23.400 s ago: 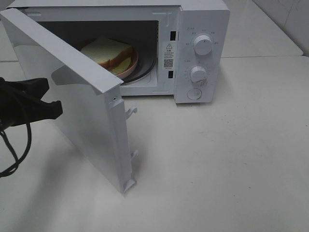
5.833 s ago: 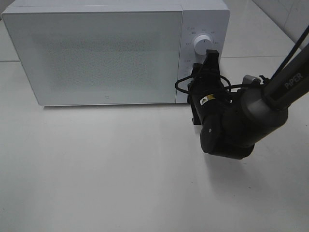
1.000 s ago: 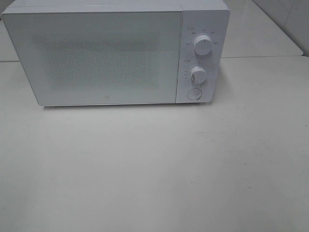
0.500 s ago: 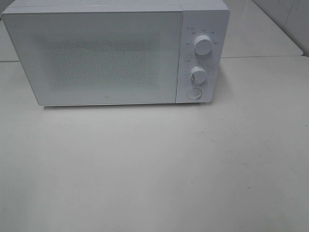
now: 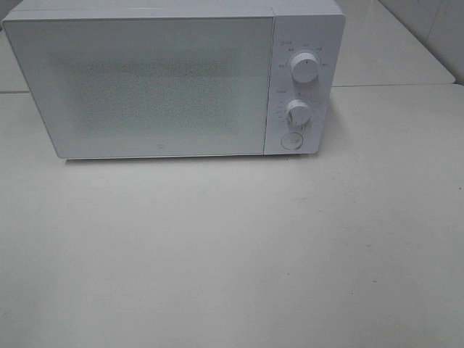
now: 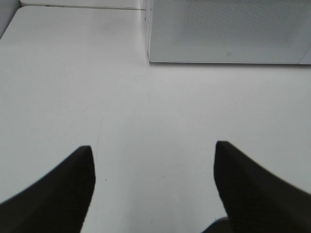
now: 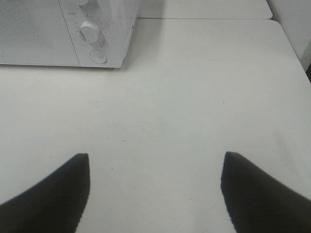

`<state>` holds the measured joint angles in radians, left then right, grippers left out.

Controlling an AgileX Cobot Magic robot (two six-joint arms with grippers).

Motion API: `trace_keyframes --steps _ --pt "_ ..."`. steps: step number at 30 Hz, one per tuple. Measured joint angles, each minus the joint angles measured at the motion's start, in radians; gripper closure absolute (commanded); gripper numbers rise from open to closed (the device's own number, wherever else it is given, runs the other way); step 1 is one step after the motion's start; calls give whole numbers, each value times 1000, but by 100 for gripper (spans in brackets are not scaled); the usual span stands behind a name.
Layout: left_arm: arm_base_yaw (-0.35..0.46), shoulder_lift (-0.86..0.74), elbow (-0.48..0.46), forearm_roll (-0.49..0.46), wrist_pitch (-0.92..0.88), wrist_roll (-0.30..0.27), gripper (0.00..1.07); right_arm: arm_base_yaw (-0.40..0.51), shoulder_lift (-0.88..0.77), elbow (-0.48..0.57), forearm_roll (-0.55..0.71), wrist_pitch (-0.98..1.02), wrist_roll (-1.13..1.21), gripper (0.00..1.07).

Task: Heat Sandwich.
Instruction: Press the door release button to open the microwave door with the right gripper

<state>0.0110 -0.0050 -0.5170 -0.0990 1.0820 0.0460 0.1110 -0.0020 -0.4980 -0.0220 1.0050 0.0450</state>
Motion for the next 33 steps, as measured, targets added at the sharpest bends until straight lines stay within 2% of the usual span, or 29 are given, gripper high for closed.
trace_keyframes --steps 14,19,27,29,30,33 --pt "0 0 0 0 0 0 40 0 0 0 0 0 0 34" --pt "0 0 0 0 0 0 40 0 69 -6 -4 -16 0 34" --pt "0 0 0 0 0 0 40 0 213 -21 -3 -306 0 34" --pt "0 0 0 0 0 0 40 0 269 -15 -3 -459 0 34" --pt "0 0 0 0 0 0 40 0 269 -15 -3 -459 0 34" --pt "0 0 0 0 0 0 40 0 322 6 -3 -644 0 34"
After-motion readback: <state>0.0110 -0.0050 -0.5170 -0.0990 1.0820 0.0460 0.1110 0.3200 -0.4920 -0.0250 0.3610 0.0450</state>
